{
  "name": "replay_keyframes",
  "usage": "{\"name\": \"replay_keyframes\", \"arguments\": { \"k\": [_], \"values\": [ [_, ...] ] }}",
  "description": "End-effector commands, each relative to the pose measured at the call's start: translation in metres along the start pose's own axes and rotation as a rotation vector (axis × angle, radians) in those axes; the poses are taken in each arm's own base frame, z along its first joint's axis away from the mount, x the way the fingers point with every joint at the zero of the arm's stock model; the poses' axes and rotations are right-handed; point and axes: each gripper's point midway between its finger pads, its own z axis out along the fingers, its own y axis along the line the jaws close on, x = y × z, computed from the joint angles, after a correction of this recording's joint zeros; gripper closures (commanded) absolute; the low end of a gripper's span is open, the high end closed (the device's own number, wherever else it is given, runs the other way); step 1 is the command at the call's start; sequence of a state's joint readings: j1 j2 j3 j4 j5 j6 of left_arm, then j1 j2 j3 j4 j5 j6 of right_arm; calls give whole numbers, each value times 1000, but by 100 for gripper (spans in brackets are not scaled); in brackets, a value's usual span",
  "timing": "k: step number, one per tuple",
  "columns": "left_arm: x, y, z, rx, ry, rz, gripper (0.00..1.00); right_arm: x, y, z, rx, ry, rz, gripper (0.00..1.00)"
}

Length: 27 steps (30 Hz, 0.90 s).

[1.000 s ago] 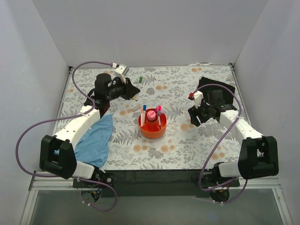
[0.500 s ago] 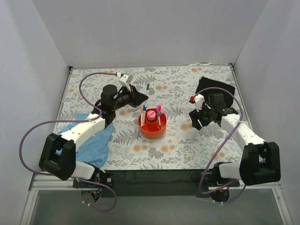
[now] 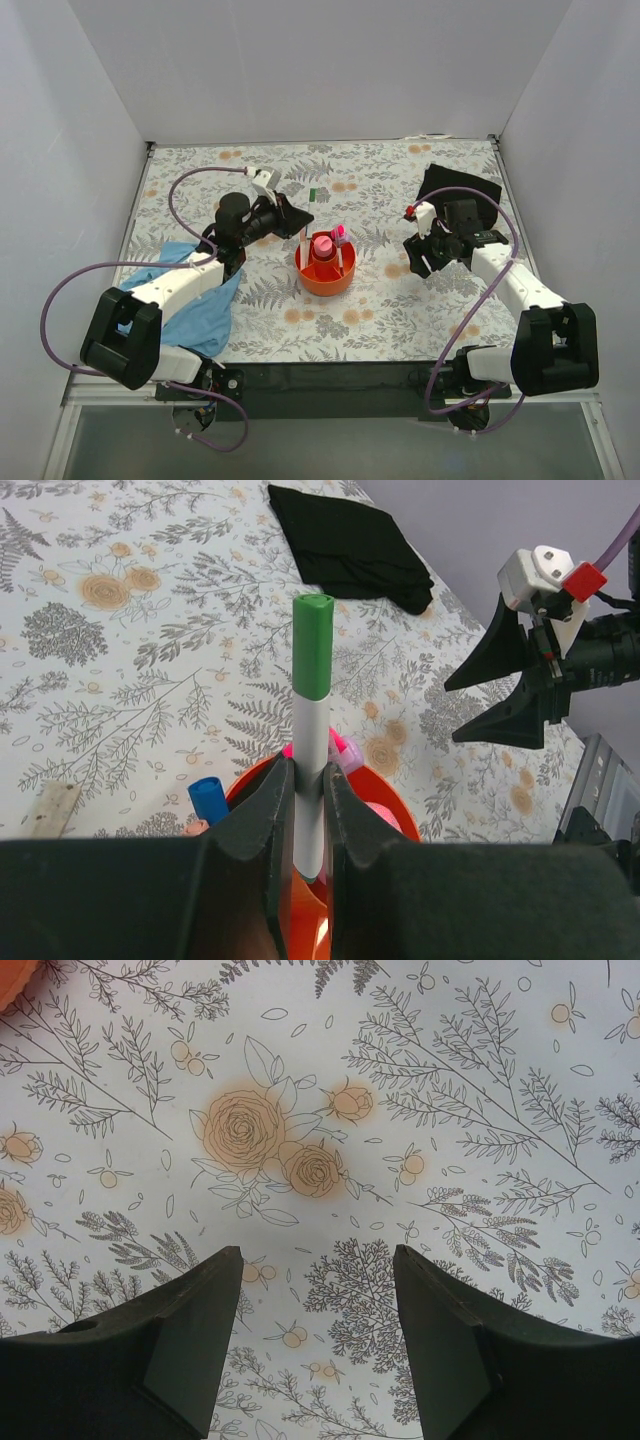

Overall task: Sort the stationery into containers
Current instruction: Place the pen in the storage box.

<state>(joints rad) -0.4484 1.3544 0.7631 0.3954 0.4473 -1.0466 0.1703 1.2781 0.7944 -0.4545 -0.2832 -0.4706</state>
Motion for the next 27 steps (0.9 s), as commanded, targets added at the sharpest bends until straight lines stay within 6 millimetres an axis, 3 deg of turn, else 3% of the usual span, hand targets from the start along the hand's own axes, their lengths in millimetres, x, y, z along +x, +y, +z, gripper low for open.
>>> {"name": "replay_keyframes", "arguments": {
  "k": [1,12,13,14,20,27],
  "values": [
    [11,7,-5,-24,-18,7,100,-9,-2,-1,-11,-15,7,30],
    [43,24,-1,-42,17,-17,100,-11,-5,7,-29,7,25,30],
    [45,24,-1,-41,22,-19,98,-10,-4,8,-33,11,27,30],
    [47,25,-1,-45,28,-23,85,-10,-4,9,-33,12,27,30],
    [56,26,-3,-51,63,-42,79,-12,-6,13,-38,15,29,30],
    [50,26,-4,-73,86,-38,62,-25,-2,14,-78,-18,39,30]
  ]
}}
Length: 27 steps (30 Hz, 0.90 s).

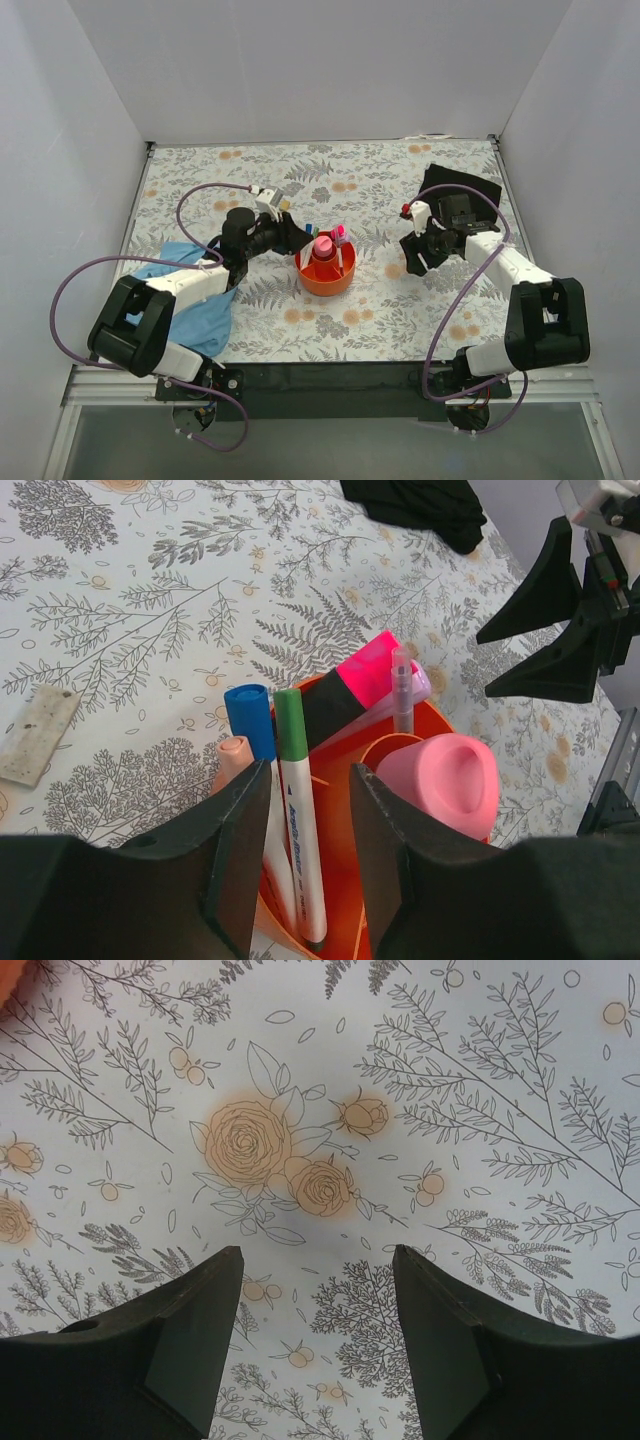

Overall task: Sort the stationery into containers
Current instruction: Place the pen in the storage box, then move the storage box to the center of the board.

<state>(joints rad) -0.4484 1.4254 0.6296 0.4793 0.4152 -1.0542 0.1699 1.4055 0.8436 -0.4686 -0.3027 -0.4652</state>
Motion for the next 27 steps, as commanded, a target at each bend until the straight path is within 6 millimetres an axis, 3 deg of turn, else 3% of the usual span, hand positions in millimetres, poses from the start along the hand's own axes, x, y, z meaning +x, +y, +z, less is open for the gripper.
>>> {"name": "replay_keyframes", "arguments": {
  "k": [1,3,5,7,8,9,10,13,14,17,19,23,26,27],
  "values": [
    [-19,-8,-2,1,-9,27,61,-35,1,-8,-33,-95,2,30],
    [-28,-6,-7,-46,-14,40,60,-49,8,-12,-74,-137,16,30],
    [-56,-7,-13,-98,-60,77,59,-60,22,-15,-121,-165,12,31],
    [-80,3,-33,-222,-101,113,62,-70,46,-15,-203,-187,-4,38],
    [-87,6,-42,-266,-119,120,92,-70,54,-14,-229,-184,-11,42],
    [-91,6,-56,-303,-140,133,100,-71,64,-12,-259,-186,-26,46],
    [-91,10,-64,-333,-157,138,100,-66,78,-7,-295,-170,-48,55],
    [-41,15,-74,-322,-36,99,100,-56,106,5,-383,-146,-81,72],
    [-15,19,-77,-327,39,49,100,-51,114,9,-406,-135,-92,76],
    [26,23,-75,-331,154,-104,100,-47,141,15,-485,-115,-152,90],
    [37,24,-73,-326,193,-130,100,-47,153,20,-526,-105,-159,99],
    [46,48,-69,-494,245,-256,100,-54,161,28,-557,-128,-147,99],
    [51,30,-55,-363,322,-258,100,-59,162,32,-561,-141,-150,99],
    [65,33,-49,-348,387,-264,100,-60,162,32,-564,-144,-145,99]
  ]
}}
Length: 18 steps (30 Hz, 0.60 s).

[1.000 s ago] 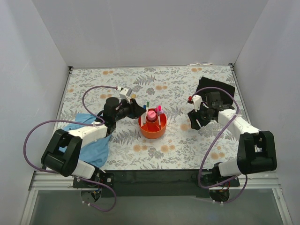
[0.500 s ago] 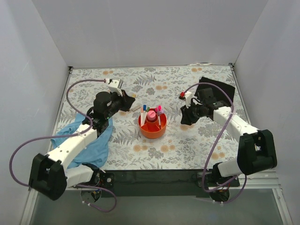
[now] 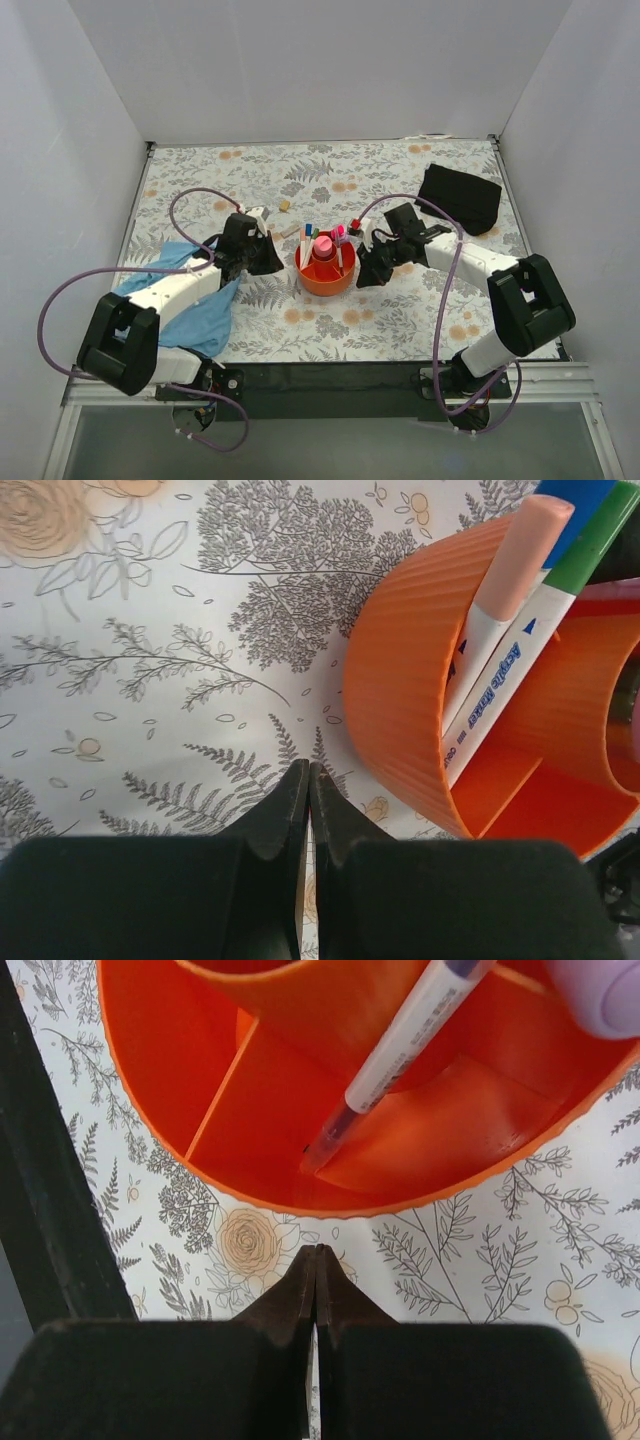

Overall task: Sort the stationery into containers
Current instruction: Move the storage box to the center of the board.

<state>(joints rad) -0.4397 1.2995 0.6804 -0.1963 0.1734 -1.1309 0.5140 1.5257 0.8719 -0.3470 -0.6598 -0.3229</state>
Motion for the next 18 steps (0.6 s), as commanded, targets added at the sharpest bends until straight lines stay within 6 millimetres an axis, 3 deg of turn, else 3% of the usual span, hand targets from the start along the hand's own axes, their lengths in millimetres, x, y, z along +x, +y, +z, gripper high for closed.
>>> {"name": "replay_keyframes", "arguments": {
  "k": [1,4,5,6,14,18],
  "values": [
    [0,-28,7,124,117,-11,100,-18,3,5,-37,-67,-22,99],
    [23,-33,26,180,251,-27,100,-22,3,7,-45,-82,-22,99],
    [17,-39,29,203,256,-23,100,-23,3,8,-47,-85,-24,99],
    [23,-39,36,210,294,-36,100,-23,3,9,-53,-86,-21,99],
    [-9,-60,64,266,281,-58,100,-48,-14,11,-9,-130,-56,99],
    [-40,-71,83,278,235,-62,100,-60,-30,16,14,-141,-62,99]
  ]
}}
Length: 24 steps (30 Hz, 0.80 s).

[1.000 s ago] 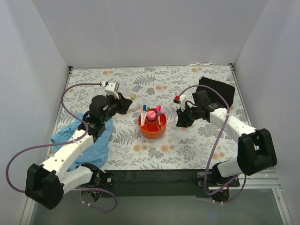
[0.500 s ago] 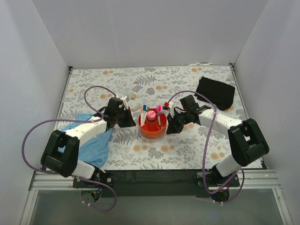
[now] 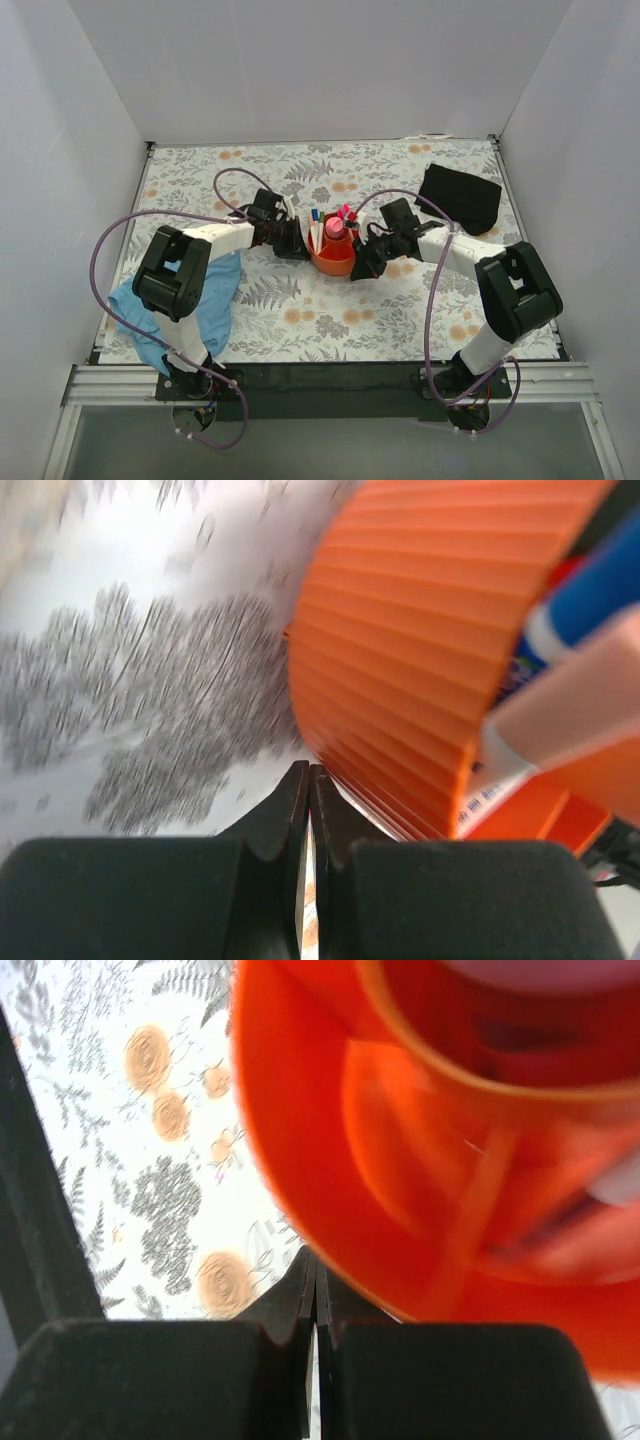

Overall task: Sort the stationery into containers
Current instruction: Move the storage box to the center of the board, then pick up the stationery from the center of the board.

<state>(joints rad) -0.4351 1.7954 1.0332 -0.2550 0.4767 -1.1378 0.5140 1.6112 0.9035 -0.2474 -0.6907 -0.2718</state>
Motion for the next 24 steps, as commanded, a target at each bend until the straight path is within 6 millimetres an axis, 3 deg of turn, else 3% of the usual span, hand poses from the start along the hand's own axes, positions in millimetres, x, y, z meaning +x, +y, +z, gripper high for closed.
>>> {"name": "replay_keyframes", "arguments": {
  "k": [1,6,10,13,14,15,16,19,20,22,23,24],
  "values": [
    [-46,-36,3,103,-74,37,100,-48,-23,2,39,-104,-82,99],
    [-65,-33,14,85,-92,28,100,-66,-47,-1,77,-128,-81,99],
    [-53,-18,10,46,-57,17,100,-62,-55,-9,96,-130,-68,99],
    [-47,-12,-10,50,-23,20,100,-54,-48,-16,86,-114,-69,99],
    [-44,-3,-22,34,-15,2,95,-50,-43,-18,77,-106,-74,99],
    [-46,-2,-31,34,-27,16,83,-51,-36,-25,73,-111,-95,99],
    [-55,-10,-52,42,-84,80,75,-43,-31,-28,64,-88,-101,97],
    [-69,-8,-78,20,-207,215,59,-23,-22,-37,83,-50,-97,76],
    [-87,-15,-90,18,-305,326,52,-15,-20,-37,90,-35,-86,72],
    [-96,-11,-90,2,-363,409,28,-10,-22,-45,137,-28,-85,61],
    [-102,1,-78,-33,-371,441,27,-7,-22,-46,151,-25,-66,57],
    [-115,-1,-76,-42,-379,473,27,-4,-27,-50,194,-22,-52,40]
  ]
}}
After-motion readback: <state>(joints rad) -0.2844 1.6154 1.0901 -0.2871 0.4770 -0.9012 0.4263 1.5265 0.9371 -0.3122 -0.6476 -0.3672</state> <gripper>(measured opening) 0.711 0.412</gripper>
